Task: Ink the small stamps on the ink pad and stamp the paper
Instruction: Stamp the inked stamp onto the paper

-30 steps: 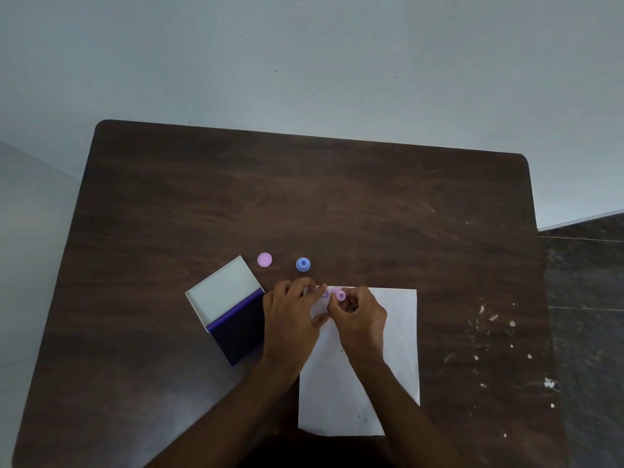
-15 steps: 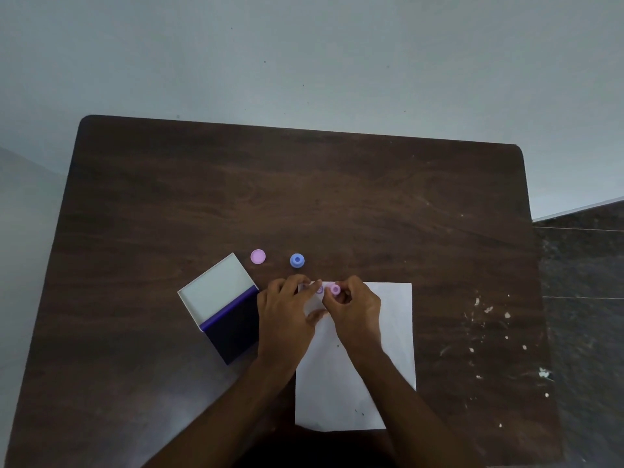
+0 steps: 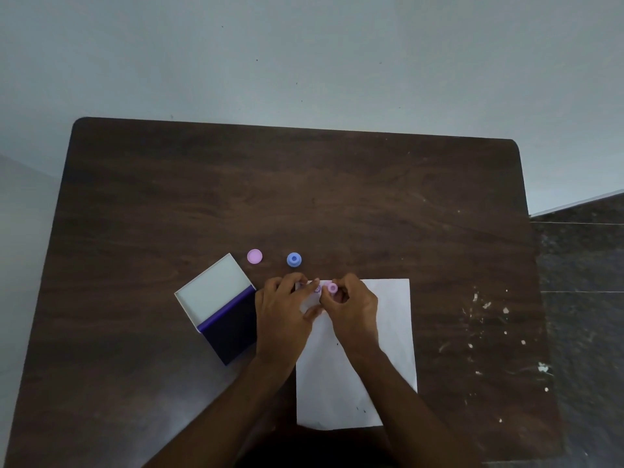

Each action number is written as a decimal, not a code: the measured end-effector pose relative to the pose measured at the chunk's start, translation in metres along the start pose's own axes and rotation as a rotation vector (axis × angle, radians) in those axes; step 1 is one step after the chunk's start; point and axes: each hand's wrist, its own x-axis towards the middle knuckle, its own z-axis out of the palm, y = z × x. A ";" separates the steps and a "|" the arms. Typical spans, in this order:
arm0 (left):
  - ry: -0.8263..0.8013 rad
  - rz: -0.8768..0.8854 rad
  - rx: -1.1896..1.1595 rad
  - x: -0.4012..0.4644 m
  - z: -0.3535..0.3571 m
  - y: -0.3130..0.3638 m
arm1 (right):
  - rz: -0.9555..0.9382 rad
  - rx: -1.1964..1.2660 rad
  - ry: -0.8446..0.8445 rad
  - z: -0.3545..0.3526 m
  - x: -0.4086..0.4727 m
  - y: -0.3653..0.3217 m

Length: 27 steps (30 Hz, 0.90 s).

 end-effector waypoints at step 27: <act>-0.166 -0.060 0.048 0.004 0.002 -0.002 | 0.171 0.224 0.327 -0.014 -0.037 0.009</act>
